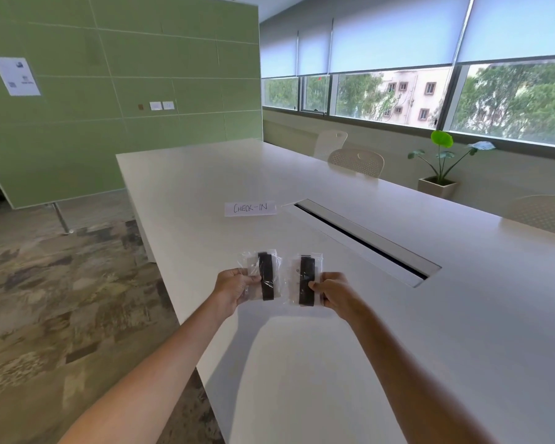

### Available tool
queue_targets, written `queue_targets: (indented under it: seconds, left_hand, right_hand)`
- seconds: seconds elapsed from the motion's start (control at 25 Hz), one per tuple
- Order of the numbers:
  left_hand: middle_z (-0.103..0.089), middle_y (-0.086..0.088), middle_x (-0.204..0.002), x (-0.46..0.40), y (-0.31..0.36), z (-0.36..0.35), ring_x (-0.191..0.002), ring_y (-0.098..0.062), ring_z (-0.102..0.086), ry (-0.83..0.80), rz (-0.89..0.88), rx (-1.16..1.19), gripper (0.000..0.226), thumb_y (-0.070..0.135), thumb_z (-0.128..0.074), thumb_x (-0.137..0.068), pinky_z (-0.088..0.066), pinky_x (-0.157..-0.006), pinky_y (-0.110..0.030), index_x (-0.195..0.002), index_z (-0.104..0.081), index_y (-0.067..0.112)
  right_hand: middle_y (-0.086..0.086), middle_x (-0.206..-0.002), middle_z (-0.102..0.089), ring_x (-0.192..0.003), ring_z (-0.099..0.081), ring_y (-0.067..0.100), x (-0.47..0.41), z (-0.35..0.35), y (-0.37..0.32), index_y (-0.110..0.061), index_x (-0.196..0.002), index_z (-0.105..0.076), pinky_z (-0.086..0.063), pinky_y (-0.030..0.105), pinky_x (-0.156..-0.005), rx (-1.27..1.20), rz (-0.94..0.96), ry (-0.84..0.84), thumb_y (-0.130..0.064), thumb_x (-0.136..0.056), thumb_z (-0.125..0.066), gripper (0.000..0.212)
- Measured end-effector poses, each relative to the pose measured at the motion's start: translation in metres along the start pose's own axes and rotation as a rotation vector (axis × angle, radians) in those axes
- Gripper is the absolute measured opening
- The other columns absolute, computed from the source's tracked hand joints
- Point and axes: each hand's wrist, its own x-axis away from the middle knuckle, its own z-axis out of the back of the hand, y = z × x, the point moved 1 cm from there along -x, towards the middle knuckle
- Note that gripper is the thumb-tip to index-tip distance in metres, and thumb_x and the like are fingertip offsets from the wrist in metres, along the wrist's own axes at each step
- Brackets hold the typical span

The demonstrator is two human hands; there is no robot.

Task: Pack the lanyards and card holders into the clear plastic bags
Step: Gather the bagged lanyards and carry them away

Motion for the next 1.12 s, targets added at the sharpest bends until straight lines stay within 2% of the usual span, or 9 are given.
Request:
queue_targets:
  seconds: [0.2,0.44,0.64,0.76,0.84,0.88,0.96,1.04,1.12]
  left_hand:
    - [-0.053,-0.019,-0.092,-0.073,0.021,0.038,-0.085,-0.027,-0.042,0.021,0.019,0.048,0.018,-0.009,-0.069,-0.074,-0.044,-0.085,-0.045,-0.083,-0.063,0.005]
    - [-0.06,-0.018,-0.093,-0.145,0.033,0.062,-0.081,-0.027,-0.055,0.092,0.035,0.054,0.022,-0.009,-0.069,-0.076,-0.052,-0.081,-0.043,-0.093,-0.061,0.003]
    - [-0.058,-0.014,-0.075,-0.192,0.041,0.064,-0.058,-0.02,-0.047,0.117,0.002,-0.053,0.015,-0.006,-0.067,-0.079,-0.043,-0.048,-0.025,-0.078,-0.058,0.006]
    - [-0.063,-0.015,-0.081,-0.214,0.042,0.06,-0.069,-0.027,-0.06,0.102,0.002,-0.042,0.016,-0.009,-0.066,-0.08,-0.055,-0.064,-0.037,-0.077,-0.058,0.005]
    - [-0.064,-0.017,-0.082,-0.226,0.041,0.056,-0.071,-0.028,-0.062,0.094,0.008,-0.027,0.018,-0.01,-0.064,-0.08,-0.054,-0.068,-0.041,-0.076,-0.057,0.006]
    - [-0.063,-0.016,-0.081,-0.232,0.04,0.055,-0.069,-0.027,-0.062,0.095,0.006,-0.024,0.018,-0.01,-0.064,-0.08,-0.052,-0.066,-0.04,-0.075,-0.057,0.007]
    - [-0.063,-0.016,-0.081,-0.239,0.04,0.053,-0.069,-0.026,-0.06,0.111,-0.01,-0.059,0.019,-0.008,-0.066,-0.077,-0.047,-0.066,-0.037,-0.073,-0.059,0.009]
    - [-0.064,-0.012,-0.078,-0.241,0.043,0.054,-0.068,-0.024,-0.058,0.143,-0.053,-0.181,0.016,-0.001,-0.071,-0.072,-0.046,-0.063,-0.033,-0.07,-0.06,0.011]
    - [-0.057,-0.007,-0.071,-0.243,0.047,0.059,-0.063,-0.021,-0.05,0.206,-0.109,-0.346,0.02,0.006,-0.073,-0.068,-0.039,-0.059,-0.03,-0.065,-0.054,0.013]
  right_hand:
    - [0.026,-0.098,-0.063,-0.097,-0.065,0.041,-0.072,-0.051,-0.022,0.009,-0.092,-0.061,-0.051,0.056,-0.092,0.018,-0.019,-0.013,0.011,-0.085,-0.055,0.009]
    - [0.035,-0.114,-0.061,-0.107,-0.061,0.047,-0.15,-0.088,-0.041,0.014,-0.104,-0.059,-0.047,0.061,-0.095,0.073,-0.041,0.006,0.01,-0.087,-0.054,0.019]
    - [0.027,-0.101,-0.062,-0.102,-0.063,0.042,-0.193,-0.101,-0.05,0.011,-0.105,-0.06,-0.046,0.06,-0.096,0.1,-0.05,0.059,0.009,-0.087,-0.053,0.019]
    - [0.026,-0.098,-0.061,-0.104,-0.062,0.043,-0.212,-0.105,-0.051,0.01,-0.106,-0.06,-0.045,0.061,-0.097,0.084,-0.054,0.065,0.009,-0.088,-0.051,0.02]
    - [0.026,-0.099,-0.061,-0.107,-0.061,0.043,-0.224,-0.107,-0.051,0.01,-0.107,-0.059,-0.045,0.057,-0.099,0.09,-0.051,0.064,0.01,-0.088,-0.048,0.022]
    - [0.024,-0.098,-0.059,-0.102,-0.062,0.04,-0.23,-0.108,-0.05,0.01,-0.108,-0.059,-0.047,0.05,-0.097,0.1,-0.053,0.068,0.01,-0.088,-0.047,0.023]
    - [0.018,-0.09,-0.058,-0.086,-0.059,0.029,-0.237,-0.11,-0.049,0.01,-0.1,-0.061,-0.05,0.038,-0.08,0.128,-0.051,0.078,0.011,-0.088,-0.047,0.018]
    - [0.01,-0.072,-0.052,-0.064,-0.049,0.02,-0.238,-0.11,-0.051,0.002,-0.072,-0.056,-0.04,0.027,-0.058,0.177,-0.063,0.092,0.01,-0.086,-0.051,0.016]
    - [0.006,-0.064,-0.043,-0.055,-0.039,0.017,-0.242,-0.104,-0.05,-0.005,-0.065,-0.048,-0.028,0.025,-0.05,0.201,-0.071,0.11,0.009,-0.084,-0.054,0.025]
